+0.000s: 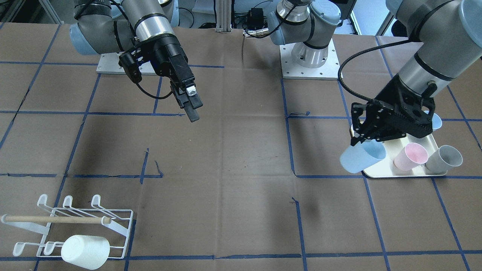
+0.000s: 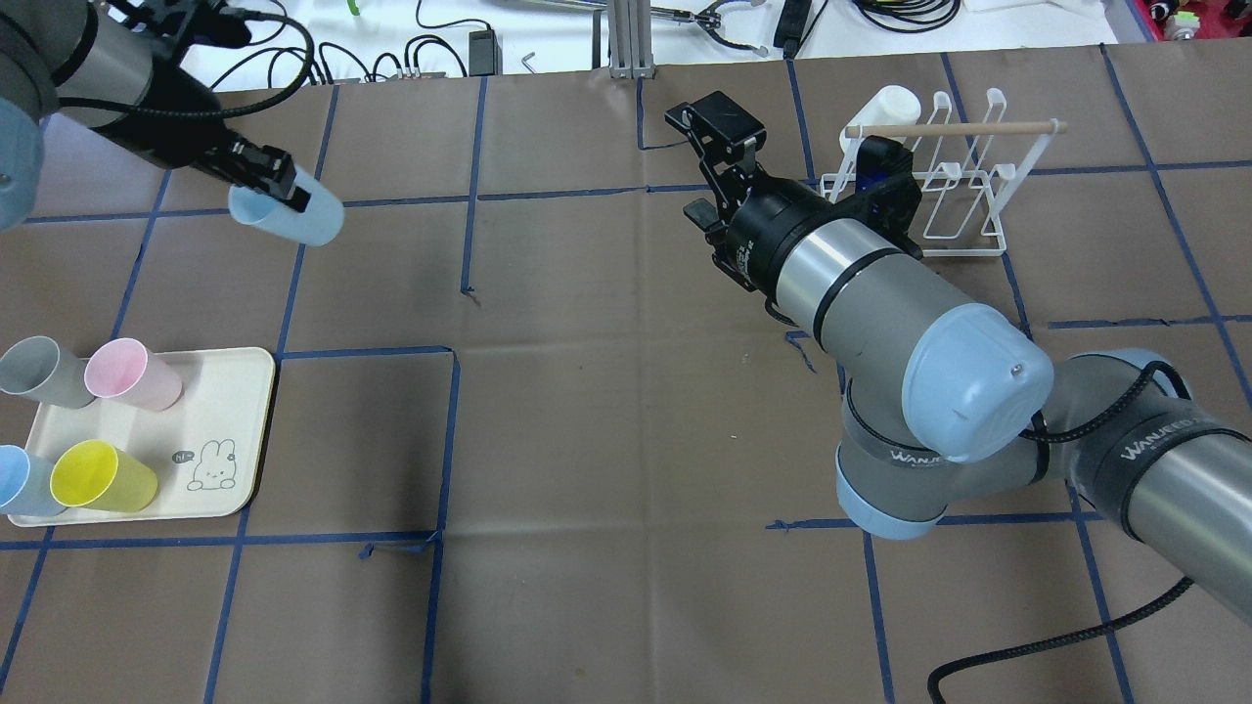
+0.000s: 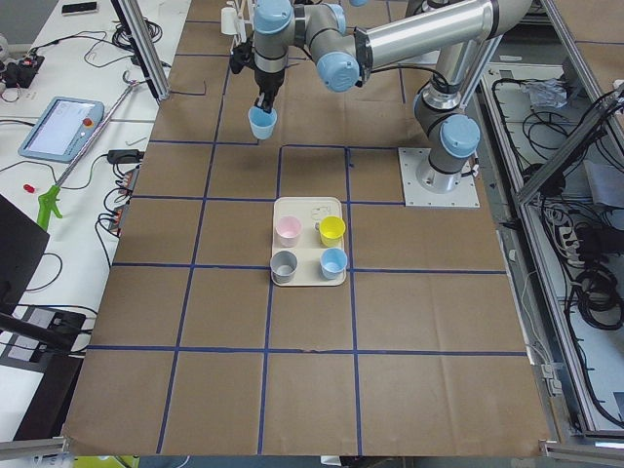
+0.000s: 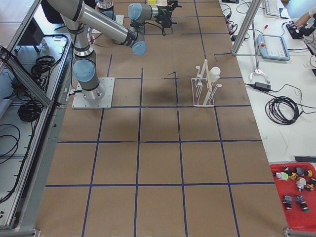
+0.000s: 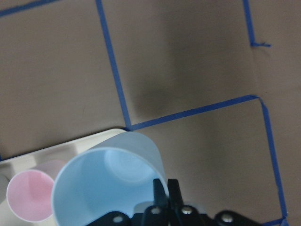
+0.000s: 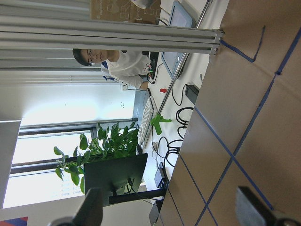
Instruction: Transfer IKEA cup to right arm and place on rack
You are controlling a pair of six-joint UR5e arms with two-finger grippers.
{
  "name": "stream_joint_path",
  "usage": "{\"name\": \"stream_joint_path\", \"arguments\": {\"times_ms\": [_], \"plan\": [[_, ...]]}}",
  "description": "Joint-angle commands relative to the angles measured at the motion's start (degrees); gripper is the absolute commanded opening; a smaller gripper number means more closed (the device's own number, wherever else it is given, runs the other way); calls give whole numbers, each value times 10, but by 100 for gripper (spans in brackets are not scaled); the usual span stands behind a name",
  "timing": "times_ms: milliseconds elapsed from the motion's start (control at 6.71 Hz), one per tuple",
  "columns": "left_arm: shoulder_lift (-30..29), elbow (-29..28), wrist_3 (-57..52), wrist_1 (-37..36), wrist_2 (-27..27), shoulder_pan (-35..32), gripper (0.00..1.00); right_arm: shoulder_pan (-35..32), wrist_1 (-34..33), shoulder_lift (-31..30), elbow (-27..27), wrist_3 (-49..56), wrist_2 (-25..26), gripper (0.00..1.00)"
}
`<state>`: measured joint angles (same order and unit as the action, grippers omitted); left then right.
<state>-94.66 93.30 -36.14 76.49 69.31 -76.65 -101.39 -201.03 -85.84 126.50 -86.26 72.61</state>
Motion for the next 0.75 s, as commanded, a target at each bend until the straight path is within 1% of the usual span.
{"name": "stream_joint_path", "arguments": {"times_ms": [0, 149, 298, 447, 596], "plan": [[5, 0, -12, -27, -217, -17, 0, -6, -2, 0, 4, -43, 8, 100], [3, 3, -12, -75, -276, -22, 0, -6, -2, 1, 6, -101, 7, 100], [3, 17, -13, -125, -304, -32, 0, -6, -2, 0, 6, -139, 3, 100], [2, 49, -14, -199, -313, -50, 0, -9, 7, 0, 7, -141, 1, 100], [1, 99, -9, -299, -316, -71, 0, -14, 9, 0, 6, -139, -4, 100]]}}
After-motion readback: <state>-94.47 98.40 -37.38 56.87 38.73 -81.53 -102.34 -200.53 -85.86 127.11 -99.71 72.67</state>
